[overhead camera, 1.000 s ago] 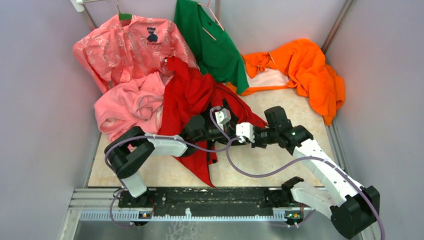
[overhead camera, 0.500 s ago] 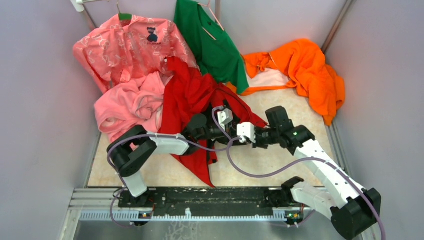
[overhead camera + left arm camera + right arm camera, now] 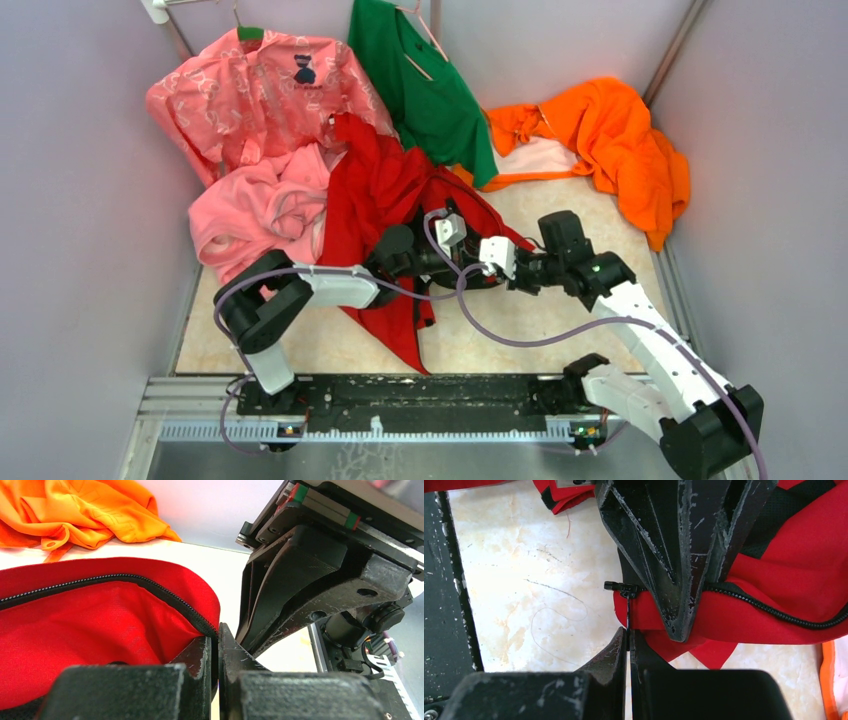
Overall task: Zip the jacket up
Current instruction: Adjust the zipper on the jacket.
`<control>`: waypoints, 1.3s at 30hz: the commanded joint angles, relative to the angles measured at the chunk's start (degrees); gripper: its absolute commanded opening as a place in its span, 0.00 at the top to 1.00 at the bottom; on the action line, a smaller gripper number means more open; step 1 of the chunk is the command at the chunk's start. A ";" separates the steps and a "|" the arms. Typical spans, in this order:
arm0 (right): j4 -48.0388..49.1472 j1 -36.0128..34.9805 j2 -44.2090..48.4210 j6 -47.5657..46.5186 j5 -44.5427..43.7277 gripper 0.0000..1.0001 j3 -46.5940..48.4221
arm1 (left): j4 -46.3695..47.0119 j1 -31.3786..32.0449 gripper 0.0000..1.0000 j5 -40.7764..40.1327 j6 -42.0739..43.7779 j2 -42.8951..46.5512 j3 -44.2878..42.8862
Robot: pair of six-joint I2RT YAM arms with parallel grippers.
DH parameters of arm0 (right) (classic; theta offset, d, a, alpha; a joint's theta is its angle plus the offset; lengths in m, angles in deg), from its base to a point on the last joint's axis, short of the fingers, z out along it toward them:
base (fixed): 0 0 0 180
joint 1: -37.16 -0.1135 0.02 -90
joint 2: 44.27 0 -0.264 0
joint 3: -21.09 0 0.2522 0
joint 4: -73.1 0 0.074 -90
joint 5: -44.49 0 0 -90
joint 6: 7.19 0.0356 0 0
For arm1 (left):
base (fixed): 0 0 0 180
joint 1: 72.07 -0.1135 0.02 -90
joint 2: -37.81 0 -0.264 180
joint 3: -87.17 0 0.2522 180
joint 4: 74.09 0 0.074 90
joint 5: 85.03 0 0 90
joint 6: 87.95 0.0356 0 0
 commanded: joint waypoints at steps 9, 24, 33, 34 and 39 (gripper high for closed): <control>2.95 -0.37 0.84 4.05 -3.17 1.00 3.91 | -1.70 -0.55 1.00 -0.20 0.62 -1.20 -4.09; 0.22 0.03 1.53 1.96 -0.59 1.00 4.73 | -3.83 -0.54 1.00 -0.97 -0.15 -1.47 -5.06; -2.90 -7.69 -0.25 -4.29 0.93 1.00 -0.51 | -2.69 -1.66 1.00 -1.63 -3.44 -1.47 -4.63; -2.59 -8.75 -0.78 -4.18 0.10 1.00 -1.03 | -1.22 -2.16 1.00 -1.09 -4.61 -1.53 -4.25; -2.11 -10.55 -3.37 -3.52 -1.37 1.00 -1.63 | 3.95 -3.89 1.00 2.44 -9.19 -1.94 -2.72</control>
